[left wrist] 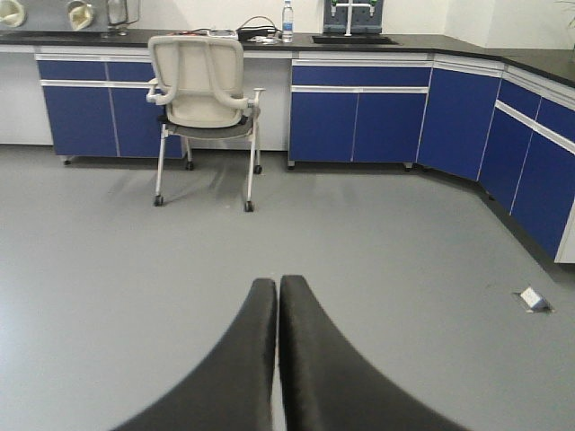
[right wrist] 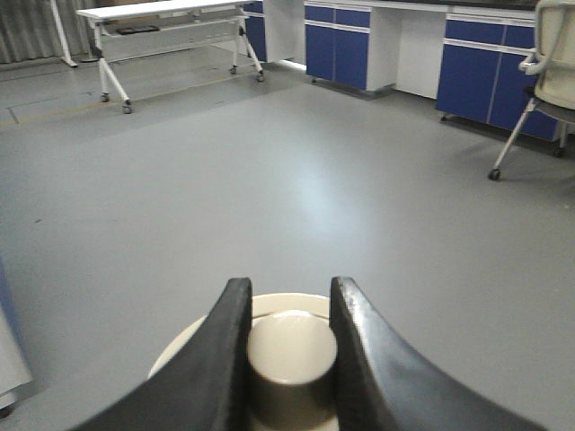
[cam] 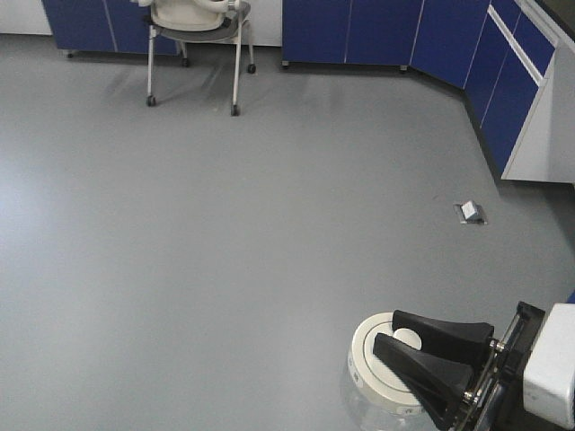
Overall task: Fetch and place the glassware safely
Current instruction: 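Hold the jar while driving toward the black countertop with blue cabinets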
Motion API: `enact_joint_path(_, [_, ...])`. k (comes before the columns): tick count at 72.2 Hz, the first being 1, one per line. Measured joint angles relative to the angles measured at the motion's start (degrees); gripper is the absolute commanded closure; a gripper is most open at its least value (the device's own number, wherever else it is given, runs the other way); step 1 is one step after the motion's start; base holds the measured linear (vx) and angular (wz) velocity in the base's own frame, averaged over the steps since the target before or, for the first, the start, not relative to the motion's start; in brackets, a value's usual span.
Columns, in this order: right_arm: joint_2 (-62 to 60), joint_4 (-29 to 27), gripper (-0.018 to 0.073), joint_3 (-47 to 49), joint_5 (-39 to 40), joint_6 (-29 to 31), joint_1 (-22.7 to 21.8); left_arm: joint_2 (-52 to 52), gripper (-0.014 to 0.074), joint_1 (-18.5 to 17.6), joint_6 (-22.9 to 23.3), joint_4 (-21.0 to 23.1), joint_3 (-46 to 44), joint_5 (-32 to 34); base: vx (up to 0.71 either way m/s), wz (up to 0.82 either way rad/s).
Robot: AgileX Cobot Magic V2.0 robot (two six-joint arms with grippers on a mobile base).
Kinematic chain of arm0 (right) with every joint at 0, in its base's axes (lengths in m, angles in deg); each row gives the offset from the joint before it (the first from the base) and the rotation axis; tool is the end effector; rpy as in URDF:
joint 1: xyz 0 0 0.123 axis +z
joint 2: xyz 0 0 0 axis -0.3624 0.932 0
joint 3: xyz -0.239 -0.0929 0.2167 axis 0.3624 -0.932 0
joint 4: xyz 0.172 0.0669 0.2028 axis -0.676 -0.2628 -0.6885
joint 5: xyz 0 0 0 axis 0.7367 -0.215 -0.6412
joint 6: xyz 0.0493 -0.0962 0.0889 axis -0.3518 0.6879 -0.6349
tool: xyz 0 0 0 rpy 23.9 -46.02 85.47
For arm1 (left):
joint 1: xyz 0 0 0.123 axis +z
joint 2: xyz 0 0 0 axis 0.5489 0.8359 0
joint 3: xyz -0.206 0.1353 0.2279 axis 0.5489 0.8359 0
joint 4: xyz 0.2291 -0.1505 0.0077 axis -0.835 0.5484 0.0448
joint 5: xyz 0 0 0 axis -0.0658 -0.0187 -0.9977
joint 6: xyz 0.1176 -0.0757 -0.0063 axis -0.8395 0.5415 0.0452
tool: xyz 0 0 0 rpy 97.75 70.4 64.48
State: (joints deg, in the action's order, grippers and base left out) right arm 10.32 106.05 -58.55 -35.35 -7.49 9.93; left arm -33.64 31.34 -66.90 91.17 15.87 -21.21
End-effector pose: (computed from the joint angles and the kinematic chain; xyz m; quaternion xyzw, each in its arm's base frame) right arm 0.1286 0.1258 0.2673 -0.2868 0.6885 0.2892 0.6000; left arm 0.0661 -0.0060 0.2514 -0.0081 0.7456 -0.0478 0.6646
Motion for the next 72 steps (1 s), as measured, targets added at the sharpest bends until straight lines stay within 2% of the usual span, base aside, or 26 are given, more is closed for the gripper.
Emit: enact_joint_path(72, [0.0,0.0,0.056,0.0,0.0,0.0,0.0,0.0,0.0603,0.0,0.0,0.0,0.0,0.0,0.66,-0.06])
